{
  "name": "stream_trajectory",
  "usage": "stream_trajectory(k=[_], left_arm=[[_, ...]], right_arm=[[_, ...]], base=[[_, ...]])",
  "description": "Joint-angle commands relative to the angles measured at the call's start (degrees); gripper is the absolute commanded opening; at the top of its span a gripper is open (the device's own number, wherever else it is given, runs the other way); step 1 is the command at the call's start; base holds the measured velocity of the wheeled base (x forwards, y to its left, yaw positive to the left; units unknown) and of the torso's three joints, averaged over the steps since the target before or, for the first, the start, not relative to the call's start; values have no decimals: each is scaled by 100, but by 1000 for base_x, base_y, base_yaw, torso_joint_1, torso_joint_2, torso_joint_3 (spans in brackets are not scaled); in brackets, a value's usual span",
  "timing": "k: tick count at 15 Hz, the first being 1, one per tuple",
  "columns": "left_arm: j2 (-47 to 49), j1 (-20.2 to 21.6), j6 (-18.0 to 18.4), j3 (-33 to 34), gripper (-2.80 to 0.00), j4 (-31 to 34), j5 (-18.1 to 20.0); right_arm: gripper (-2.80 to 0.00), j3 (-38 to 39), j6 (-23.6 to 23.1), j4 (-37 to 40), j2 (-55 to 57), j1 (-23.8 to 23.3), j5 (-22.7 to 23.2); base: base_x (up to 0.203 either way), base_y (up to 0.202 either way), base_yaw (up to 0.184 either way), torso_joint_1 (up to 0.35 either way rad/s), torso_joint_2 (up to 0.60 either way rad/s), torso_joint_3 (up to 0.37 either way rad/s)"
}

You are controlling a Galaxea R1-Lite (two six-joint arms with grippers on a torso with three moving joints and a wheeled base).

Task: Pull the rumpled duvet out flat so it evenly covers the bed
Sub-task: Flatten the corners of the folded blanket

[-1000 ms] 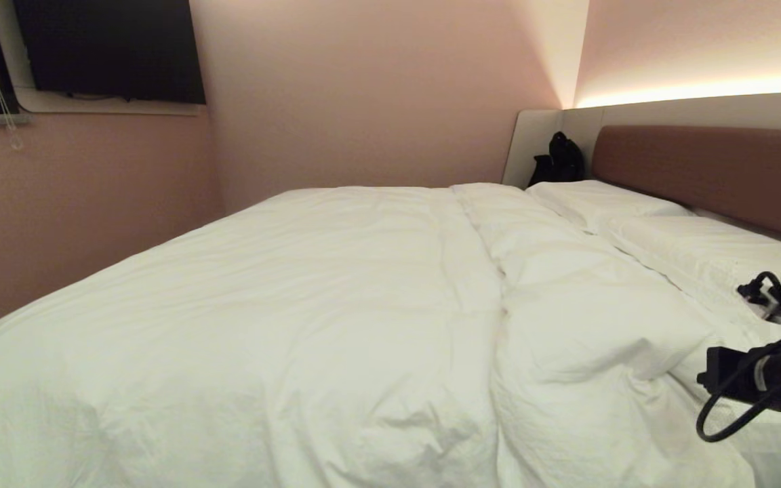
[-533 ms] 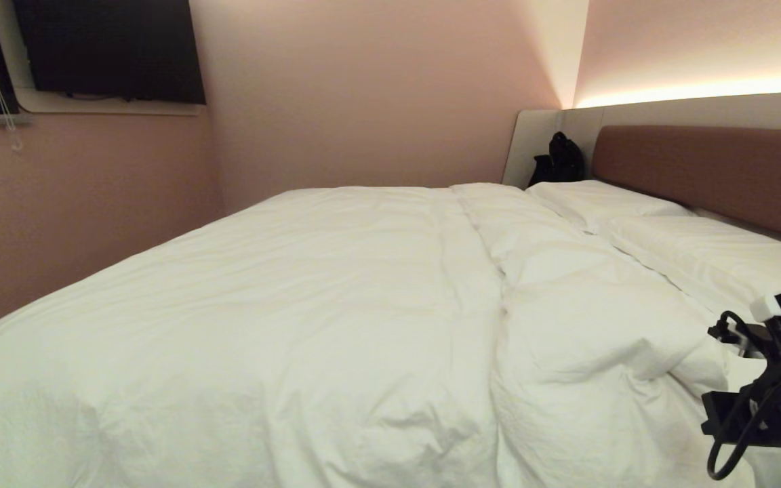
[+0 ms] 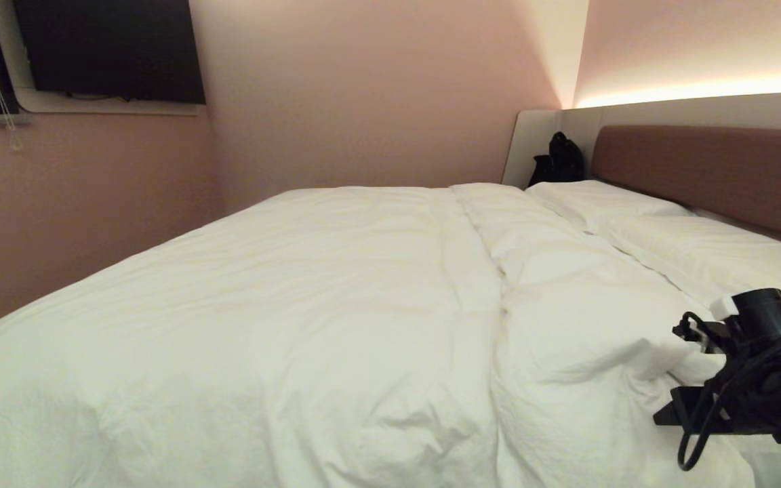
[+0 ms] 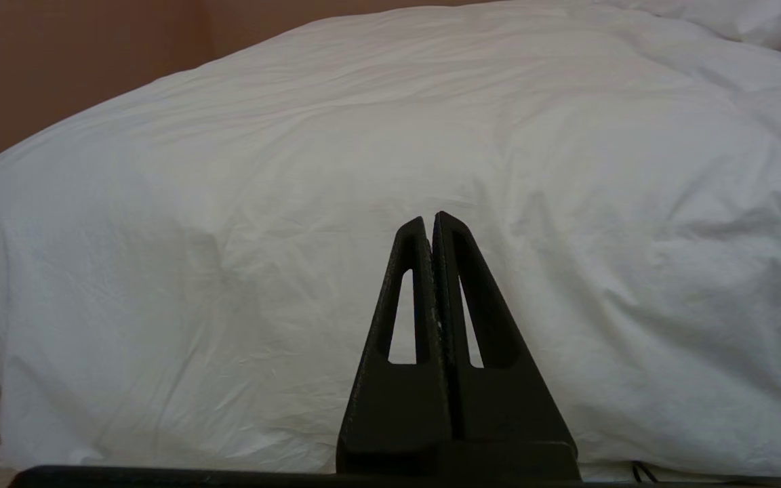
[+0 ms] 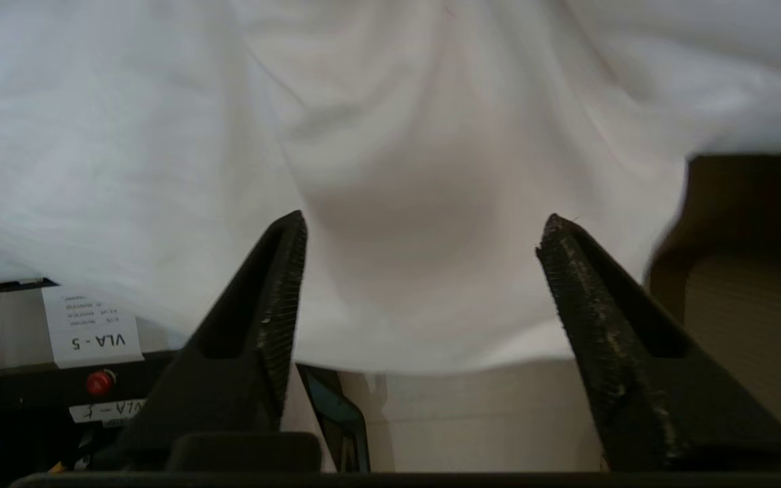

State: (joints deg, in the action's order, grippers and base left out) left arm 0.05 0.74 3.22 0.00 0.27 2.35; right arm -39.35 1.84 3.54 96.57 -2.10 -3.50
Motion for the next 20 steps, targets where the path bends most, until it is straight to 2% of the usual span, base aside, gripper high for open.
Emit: stream_trajectory(k=[1,6,16,20], left_arm=[[4,5,3,0,-280,0,3],[4,5,3,0,-280,0,3],[4,5,3,0,-280,0,3],[4,5,3,0,-280,0,3]], right_arm=[[0,-2,0,-565,249,166,-2],[0,-31,14,-619,340,324,37],[0,-956,-49,-818,2166,225,112],[0,-980,-52,-951,2431,210,113]], base=[[0,0,0,0,0,0],[0,0,0,0,0,0],[0,0,0,0,0,0],[0,0,0,0,0,0]])
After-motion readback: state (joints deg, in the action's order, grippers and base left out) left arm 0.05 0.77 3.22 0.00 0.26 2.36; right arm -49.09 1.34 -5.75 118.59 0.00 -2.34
